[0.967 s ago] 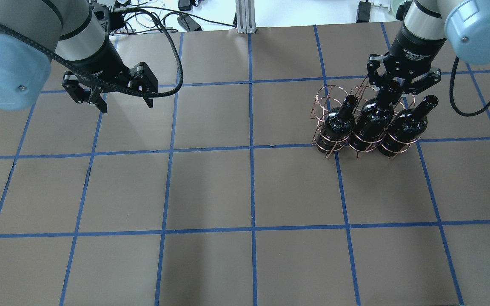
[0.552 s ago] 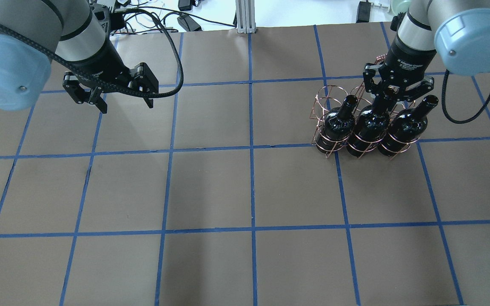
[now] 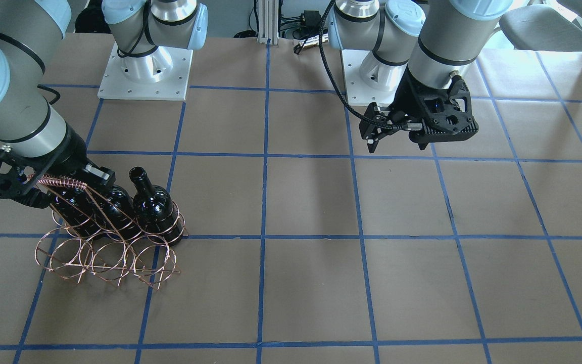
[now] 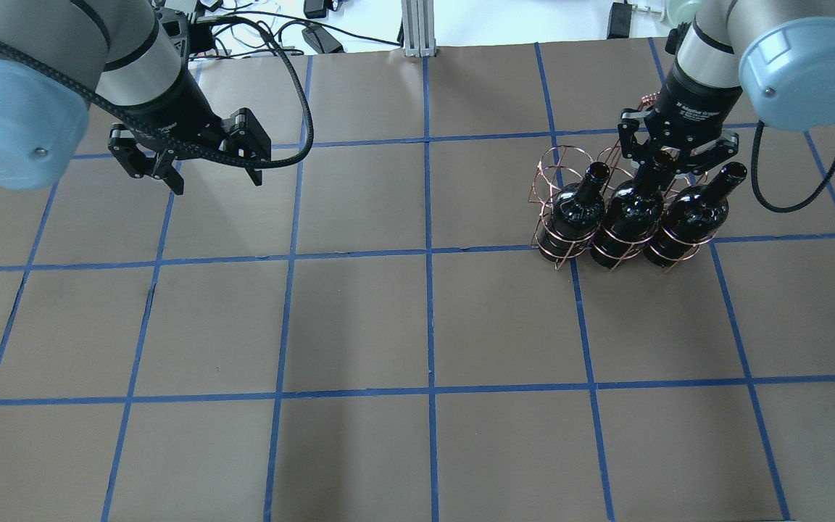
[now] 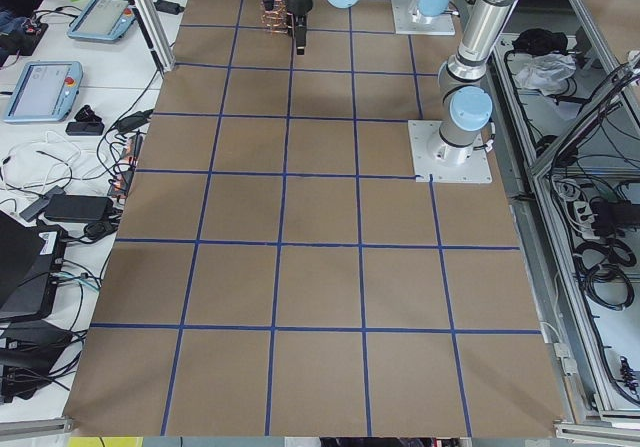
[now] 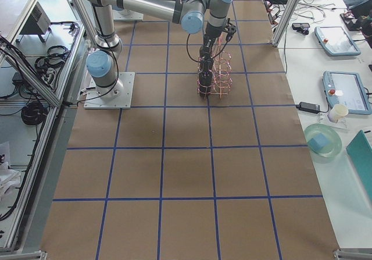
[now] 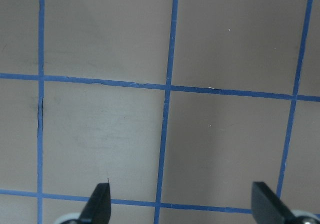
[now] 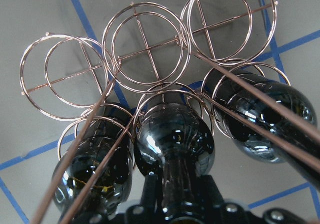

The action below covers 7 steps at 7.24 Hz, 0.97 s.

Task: Place wine into wine basket
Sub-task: 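Open the right gripper to release the bottle in the rack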

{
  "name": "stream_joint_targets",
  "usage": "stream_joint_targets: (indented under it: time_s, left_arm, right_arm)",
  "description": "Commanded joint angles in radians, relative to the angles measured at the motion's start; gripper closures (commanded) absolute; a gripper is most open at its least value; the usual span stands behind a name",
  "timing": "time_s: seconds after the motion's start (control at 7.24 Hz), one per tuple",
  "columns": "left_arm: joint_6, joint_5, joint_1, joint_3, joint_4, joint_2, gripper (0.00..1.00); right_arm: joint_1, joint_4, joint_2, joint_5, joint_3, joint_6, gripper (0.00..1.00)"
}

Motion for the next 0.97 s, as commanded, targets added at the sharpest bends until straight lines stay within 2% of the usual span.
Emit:
stream_joint_targets:
  time_s: [0.0, 0.28, 0.41, 0.83]
  left_arm:
    - [0.0, 0.001, 0.001, 0.001, 0.0, 0.002, 0.0]
    - [0.0, 0.001, 0.001, 0.001, 0.0, 0.002, 0.0]
    - [0.0, 0.001, 0.001, 0.001, 0.0, 0.002, 0.0]
    - [-0.002, 0.001, -0.001, 0.009, 0.0, 0.005, 0.0]
  right_arm:
    - [0.0, -0.011, -0.014, 0.0, -0.025, -0.008, 0.24]
    - [0.03, 0.032, -0.038, 0.0, -0.092, -0.01, 0.16]
    - [0.082, 0.051, -0.054, 0.001, -0.103, -0.014, 0.18]
    - [0.303, 0.092, -0.095, 0.001, -0.111, -0.014, 0.15]
